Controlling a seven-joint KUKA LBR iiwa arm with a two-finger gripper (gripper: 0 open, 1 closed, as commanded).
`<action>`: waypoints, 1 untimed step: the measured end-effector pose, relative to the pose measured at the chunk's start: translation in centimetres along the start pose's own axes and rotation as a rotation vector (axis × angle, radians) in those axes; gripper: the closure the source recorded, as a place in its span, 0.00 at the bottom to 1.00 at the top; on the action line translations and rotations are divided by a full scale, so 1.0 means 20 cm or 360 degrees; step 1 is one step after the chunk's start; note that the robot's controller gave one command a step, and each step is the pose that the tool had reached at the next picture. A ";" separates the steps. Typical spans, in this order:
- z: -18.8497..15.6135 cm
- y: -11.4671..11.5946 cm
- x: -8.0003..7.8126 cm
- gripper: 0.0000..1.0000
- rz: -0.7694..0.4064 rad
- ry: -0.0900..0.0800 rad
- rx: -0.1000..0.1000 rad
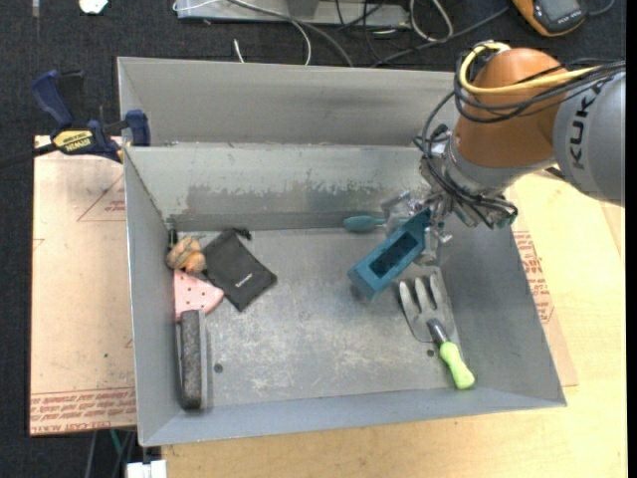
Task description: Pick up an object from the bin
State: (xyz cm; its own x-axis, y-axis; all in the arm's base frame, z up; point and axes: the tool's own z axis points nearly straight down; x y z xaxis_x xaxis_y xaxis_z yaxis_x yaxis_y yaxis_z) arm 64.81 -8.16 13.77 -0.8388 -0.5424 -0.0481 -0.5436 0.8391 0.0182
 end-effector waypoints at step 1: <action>-0.37 0.06 0.00 1.00 -0.0043 0.0007 -0.0007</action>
Offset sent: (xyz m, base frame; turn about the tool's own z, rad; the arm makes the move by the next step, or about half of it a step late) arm -0.0013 -0.0126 0.1849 -0.0233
